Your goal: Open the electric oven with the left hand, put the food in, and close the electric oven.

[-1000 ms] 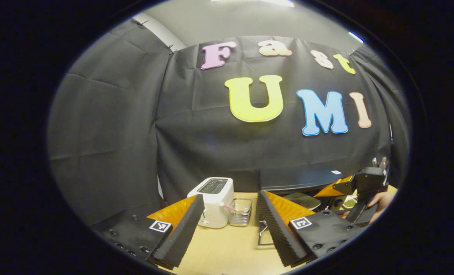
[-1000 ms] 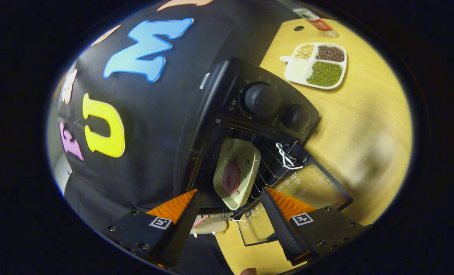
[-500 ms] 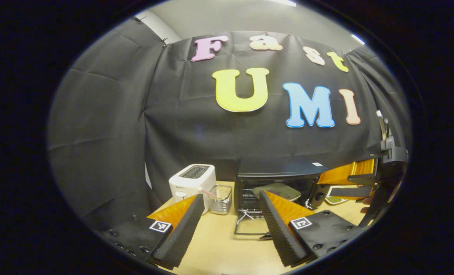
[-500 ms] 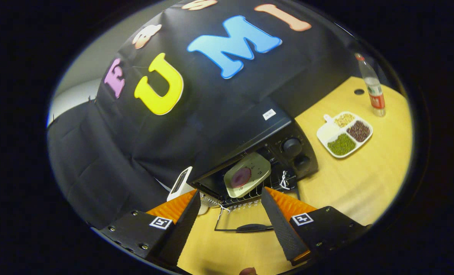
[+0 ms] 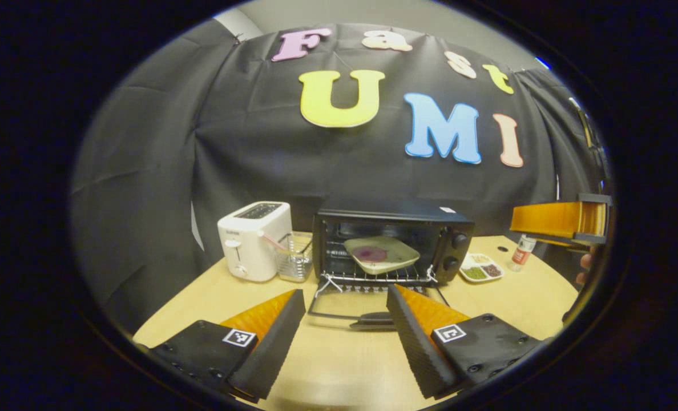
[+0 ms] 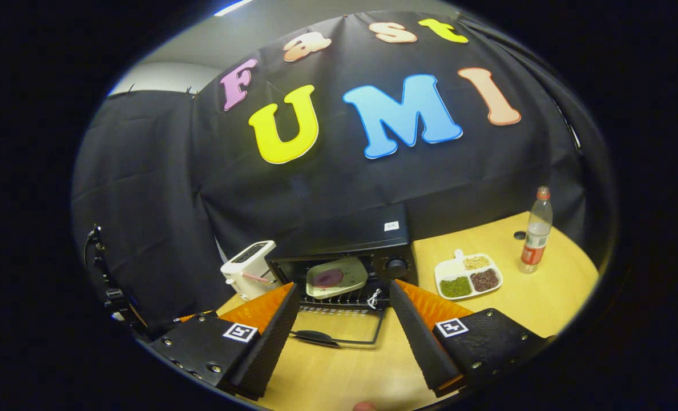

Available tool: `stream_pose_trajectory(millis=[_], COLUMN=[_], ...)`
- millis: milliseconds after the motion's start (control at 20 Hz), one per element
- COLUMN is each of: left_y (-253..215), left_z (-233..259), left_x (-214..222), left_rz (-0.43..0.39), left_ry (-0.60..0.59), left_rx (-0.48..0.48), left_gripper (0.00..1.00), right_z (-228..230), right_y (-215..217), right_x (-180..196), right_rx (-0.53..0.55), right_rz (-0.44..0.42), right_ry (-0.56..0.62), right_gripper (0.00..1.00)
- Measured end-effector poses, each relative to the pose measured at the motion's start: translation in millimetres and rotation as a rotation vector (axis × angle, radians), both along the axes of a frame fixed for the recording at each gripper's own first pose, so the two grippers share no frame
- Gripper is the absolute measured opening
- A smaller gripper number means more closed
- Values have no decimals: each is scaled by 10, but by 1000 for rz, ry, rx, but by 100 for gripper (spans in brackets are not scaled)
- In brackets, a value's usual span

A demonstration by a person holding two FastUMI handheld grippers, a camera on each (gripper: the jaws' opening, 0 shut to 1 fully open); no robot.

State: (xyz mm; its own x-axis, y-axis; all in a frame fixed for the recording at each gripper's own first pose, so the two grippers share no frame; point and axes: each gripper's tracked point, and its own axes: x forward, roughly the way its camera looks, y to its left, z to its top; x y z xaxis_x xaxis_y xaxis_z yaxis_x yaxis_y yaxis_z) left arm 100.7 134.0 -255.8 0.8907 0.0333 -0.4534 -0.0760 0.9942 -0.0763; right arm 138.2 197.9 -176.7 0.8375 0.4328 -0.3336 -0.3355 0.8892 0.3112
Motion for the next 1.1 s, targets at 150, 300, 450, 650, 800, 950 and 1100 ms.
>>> stream_pose_trajectory(millis=[150, 300, 450, 650, 800, 950, 1100], left_y=[-184, -398, -508, -639, -673, -707, -723], left_z=[-247, -537, -814, -1197, -1385, -1592, -1716], left_x=[13, 6, -1, 141, 193, 277, 324], left_rz=[-39, -84, -112, -131, -151, -156, -153], left_ry=[57, 130, 198, 284, 319, 360, 381], left_rx=[-20, -49, -60, -68, -68, -72, -72], left_gripper=[98, 100, 98, 100, 100, 100, 100], right_z=[86, 143, 192, 265, 258, 248, 202], right_y=[-211, -458, -660, -873, -1013, -1115, -1201], right_x=[-70, -100, -139, -166, -190, -207, -219], right_rx=[-56, -98, -148, -184, -214, -230, -238], right_rz=[-33, -80, -115, -165, -201, -237, -264], right_ry=[-47, -74, -95, -108, -101, -84, -66], right_gripper=[98, 98, 98, 98, 98, 98, 98])
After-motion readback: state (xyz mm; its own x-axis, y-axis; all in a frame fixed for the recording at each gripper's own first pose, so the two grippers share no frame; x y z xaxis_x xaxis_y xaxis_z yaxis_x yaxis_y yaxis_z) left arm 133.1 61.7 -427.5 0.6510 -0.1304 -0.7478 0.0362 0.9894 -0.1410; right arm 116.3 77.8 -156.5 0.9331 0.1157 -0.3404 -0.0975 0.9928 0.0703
